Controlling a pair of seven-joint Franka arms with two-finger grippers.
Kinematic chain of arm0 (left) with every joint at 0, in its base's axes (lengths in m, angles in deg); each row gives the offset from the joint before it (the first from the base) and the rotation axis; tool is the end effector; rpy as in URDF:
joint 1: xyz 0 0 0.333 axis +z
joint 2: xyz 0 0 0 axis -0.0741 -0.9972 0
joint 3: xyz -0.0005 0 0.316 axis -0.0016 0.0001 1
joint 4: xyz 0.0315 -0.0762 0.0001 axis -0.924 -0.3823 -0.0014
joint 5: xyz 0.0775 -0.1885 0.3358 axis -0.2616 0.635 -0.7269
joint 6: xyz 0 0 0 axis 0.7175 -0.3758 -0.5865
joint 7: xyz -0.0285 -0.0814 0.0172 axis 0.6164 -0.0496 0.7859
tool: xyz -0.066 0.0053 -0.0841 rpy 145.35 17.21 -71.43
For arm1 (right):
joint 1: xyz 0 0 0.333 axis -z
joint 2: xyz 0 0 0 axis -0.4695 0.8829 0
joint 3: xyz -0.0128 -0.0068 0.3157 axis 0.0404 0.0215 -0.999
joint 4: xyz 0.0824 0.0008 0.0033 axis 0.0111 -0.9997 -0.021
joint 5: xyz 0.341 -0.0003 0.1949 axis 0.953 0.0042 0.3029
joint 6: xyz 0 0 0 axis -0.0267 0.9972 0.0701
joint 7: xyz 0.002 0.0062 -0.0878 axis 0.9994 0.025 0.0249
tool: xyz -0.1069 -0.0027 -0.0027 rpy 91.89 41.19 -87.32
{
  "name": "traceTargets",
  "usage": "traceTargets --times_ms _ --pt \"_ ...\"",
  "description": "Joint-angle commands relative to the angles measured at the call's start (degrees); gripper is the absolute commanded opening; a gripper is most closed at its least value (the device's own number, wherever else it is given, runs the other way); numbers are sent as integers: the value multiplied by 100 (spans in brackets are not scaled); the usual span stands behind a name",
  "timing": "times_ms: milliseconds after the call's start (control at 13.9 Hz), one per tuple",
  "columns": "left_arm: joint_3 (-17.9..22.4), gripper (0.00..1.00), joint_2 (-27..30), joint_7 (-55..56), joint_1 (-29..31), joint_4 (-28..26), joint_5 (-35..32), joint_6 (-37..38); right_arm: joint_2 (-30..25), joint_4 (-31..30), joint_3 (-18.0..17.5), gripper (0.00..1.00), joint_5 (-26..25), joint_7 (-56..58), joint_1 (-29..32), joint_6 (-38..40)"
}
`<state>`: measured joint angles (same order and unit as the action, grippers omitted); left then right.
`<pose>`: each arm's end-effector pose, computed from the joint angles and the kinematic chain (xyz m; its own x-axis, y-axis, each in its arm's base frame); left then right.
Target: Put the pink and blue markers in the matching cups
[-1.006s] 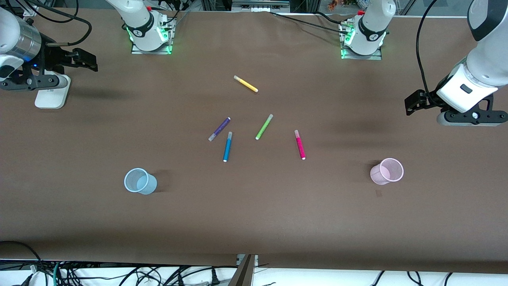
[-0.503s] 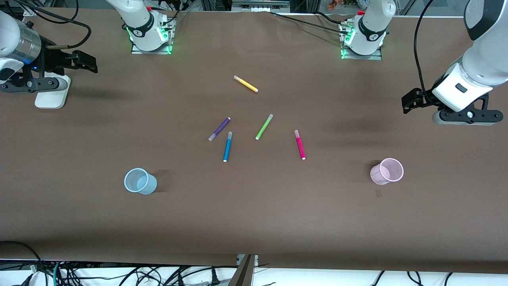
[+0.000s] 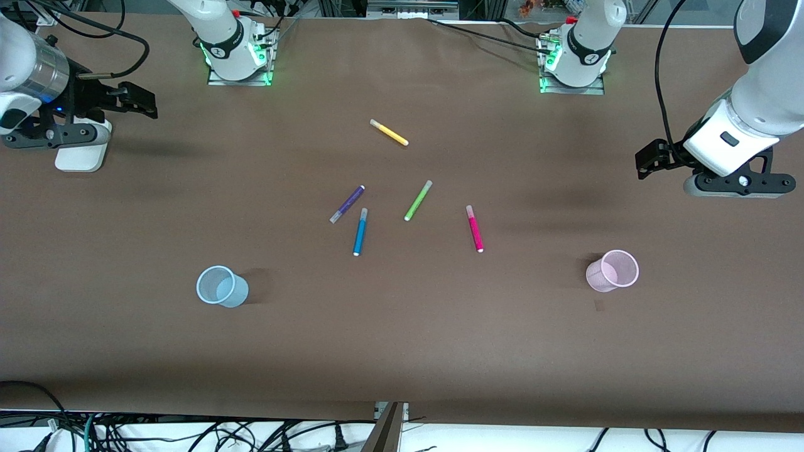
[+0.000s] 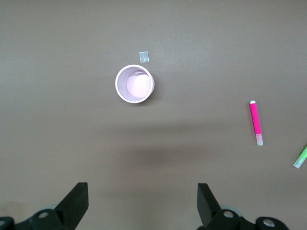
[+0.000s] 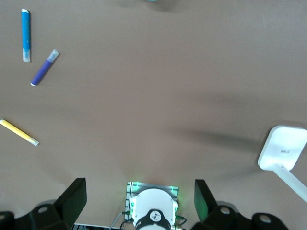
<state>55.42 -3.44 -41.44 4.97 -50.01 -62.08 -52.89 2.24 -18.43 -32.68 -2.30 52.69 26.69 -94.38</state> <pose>0.5692 -0.0633 0.5682 0.9978 -0.0297 -0.0590 -0.0330 -0.9979 -0.0553 0.5224 0.0620 0.5878 0.9612 0.1112 -0.2522 0.1123 -0.9936 -0.0101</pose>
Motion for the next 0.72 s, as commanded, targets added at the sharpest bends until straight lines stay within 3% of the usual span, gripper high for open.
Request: traceTargets --times_ms 0,431,647 --pt "12 100 80 27 -10 18 147 97 257 137 -16 99 84 -380 -246 -175" --pt "-129 100 62 159 -19 9 156 377 1126 110 -16 99 84 -2024 -1283 -1255" --pt "-410 100 -16 290 -19 -79 156 431 1644 110 -16 99 84 -2596 -1679 -1879"
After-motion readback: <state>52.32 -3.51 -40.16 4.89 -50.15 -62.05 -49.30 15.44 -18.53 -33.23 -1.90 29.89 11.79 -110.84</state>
